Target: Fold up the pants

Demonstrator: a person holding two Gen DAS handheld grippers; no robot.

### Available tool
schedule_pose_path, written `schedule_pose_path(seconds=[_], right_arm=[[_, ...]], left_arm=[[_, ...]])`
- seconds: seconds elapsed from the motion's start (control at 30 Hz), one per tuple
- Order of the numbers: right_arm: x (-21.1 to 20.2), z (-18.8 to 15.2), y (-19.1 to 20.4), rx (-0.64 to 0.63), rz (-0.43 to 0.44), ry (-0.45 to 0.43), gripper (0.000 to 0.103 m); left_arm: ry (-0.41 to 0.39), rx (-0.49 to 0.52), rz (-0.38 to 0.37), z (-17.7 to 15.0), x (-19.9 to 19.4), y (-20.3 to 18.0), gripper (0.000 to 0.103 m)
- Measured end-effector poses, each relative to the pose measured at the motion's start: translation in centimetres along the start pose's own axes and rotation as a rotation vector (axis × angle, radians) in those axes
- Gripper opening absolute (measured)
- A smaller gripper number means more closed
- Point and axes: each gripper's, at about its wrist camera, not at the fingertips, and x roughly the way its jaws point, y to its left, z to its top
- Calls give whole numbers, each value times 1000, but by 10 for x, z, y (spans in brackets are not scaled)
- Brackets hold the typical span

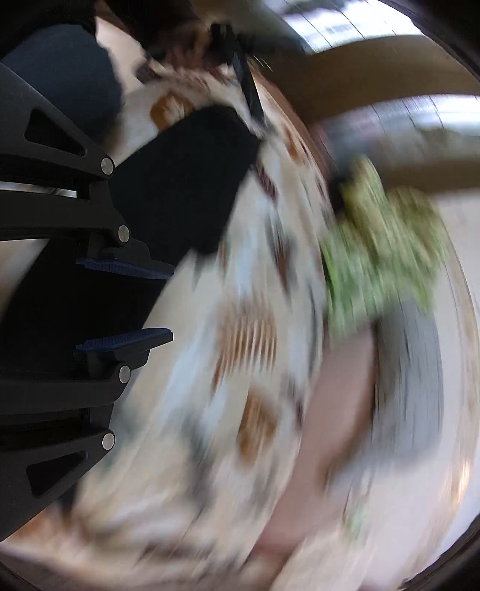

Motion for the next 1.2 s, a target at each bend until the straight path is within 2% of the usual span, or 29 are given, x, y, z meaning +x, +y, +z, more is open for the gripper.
schedule_pose_path(seconds=[0.07,0.1,0.17,0.23,0.27,0.33,0.47,0.57,0.63,0.7,0.77,0.8,0.83,0.87,0.9,0.93,1.0,1.03,1.2], right_arm=[[38,13,24,-68,89,16,26],[55,17,36,-109,104,21,26],[84,19,43,-149,139,51,24],[119,8,37,-162,104,169,24],[127,2,33,-164,111,168,24],[126,2,22,-92,152,161,24],[115,5,21,-87,144,163,23],[96,26,36,-94,145,84,29],[93,39,58,-141,173,57,29],[99,50,78,-194,196,66,29],[113,60,97,-229,228,88,29],[126,64,107,-249,244,111,28],[136,64,113,-256,242,136,28],[153,62,118,-264,237,192,27],[169,56,121,-278,203,243,29],[178,53,118,-257,188,260,30],[181,55,103,-126,237,252,31],[179,54,102,-116,243,248,31],[140,58,112,-242,206,200,33]], left_arm=[[79,-20,-10,-18,20,-9,50],[88,-28,-5,-25,23,-11,50],[35,31,35,-42,17,-18,50],[16,32,22,-48,17,-14,50],[16,14,5,-48,17,-10,50],[18,5,-6,-45,19,-5,50],[1,2,-10,-50,14,-9,50],[11,-23,-11,-40,10,-7,50],[-14,-41,11,-25,4,-2,50],[-44,-39,38,-5,3,6,51],[-36,-59,88,12,13,20,51],[5,-102,86,16,25,31,51],[79,-166,76,16,41,45,51],[141,-217,76,11,54,55,49],[143,-222,67,7,59,59,49],[129,-172,82,6,58,53,49],[127,-139,100,2,58,47,50],[121,-142,96,1,57,47,50],[96,-155,72,-2,55,52,50]])
